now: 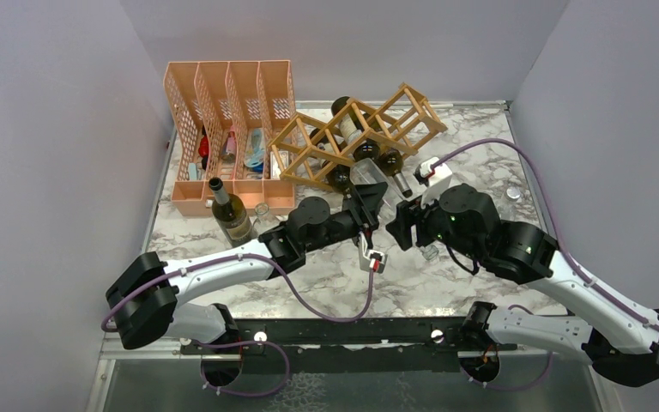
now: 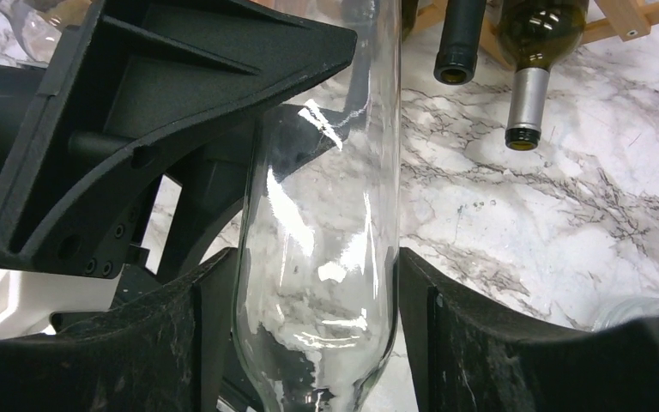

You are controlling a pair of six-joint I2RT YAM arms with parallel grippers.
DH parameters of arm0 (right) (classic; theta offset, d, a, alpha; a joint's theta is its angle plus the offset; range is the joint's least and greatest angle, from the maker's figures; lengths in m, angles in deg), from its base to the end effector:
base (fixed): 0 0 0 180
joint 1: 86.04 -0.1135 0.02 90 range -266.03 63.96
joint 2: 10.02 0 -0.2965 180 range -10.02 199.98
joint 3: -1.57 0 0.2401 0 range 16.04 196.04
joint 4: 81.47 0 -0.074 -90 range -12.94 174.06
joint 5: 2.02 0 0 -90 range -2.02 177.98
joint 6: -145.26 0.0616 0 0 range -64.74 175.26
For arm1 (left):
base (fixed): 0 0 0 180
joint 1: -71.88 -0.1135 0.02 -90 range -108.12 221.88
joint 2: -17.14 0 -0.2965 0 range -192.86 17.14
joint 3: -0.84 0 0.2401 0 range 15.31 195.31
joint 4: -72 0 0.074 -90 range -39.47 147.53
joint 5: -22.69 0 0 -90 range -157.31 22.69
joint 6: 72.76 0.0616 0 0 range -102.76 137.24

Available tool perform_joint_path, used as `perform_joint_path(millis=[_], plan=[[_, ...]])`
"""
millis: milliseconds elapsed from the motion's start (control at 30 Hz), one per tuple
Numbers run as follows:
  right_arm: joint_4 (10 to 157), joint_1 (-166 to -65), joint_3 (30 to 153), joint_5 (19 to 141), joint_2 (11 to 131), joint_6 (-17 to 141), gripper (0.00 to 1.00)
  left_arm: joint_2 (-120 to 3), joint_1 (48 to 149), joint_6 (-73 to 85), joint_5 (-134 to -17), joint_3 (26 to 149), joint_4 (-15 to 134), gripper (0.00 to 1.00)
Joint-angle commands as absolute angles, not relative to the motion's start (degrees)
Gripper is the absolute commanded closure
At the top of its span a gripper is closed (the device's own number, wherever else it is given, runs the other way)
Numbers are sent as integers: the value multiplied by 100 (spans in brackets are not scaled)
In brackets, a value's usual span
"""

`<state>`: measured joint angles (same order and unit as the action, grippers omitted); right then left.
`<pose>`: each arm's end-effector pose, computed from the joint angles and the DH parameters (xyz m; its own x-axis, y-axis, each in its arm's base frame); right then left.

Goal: Put the wine bottle on the wine rack

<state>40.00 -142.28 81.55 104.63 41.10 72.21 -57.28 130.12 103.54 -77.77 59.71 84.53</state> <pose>0.1034 0.1230 0.3944 -0.4550 -0.1781 -0.8725 -0.5494 0.8273 0.1176 0.1516 -0.2661 0.3276 0.9278 0.3656 -0.0740 0.0878 -0.0212 0.9959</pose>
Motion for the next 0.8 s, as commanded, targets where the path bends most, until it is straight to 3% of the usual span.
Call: perform_joint_path(millis=[0, 100, 300, 467, 567, 633, 667, 767], plan=[[4368, -14252, 8000, 10476, 4154, 7241, 30, -5450, 13050, 10214, -7795, 6368, 8627, 100], [4448, -14255, 7967, 10493, 4140, 7247, 30, -5445, 13045, 10229, -7795, 6387, 8555, 100], [4445, -14248, 7967, 10587, 4180, 7258, 41, -5397, 13050, 10171, -7839, 6475, 8273, 100], [4443, -14255, 7967, 10716, 4234, 7259, 78, -5373, 13050, 10133, -7825, 6460, 8218, 97], [4502, -14254, 7963, 10862, 4212, 7250, 96, -5338, 13059, 9909, -7776, 6422, 8158, 49], [4563, -14253, 7959, 11047, 4168, 7255, 99, -5314, 13068, 9692, -7725, 6465, 7954, 31], [4602, -14252, 7946, 11140, 4134, 7277, 99, -5301, 13076, 9615, -7706, 6499, 7742, 3], [4795, -14250, 7875, 11381, 3965, 7297, 99, -5302, 13085, 9458, -7621, 6761, 6853, 1]])
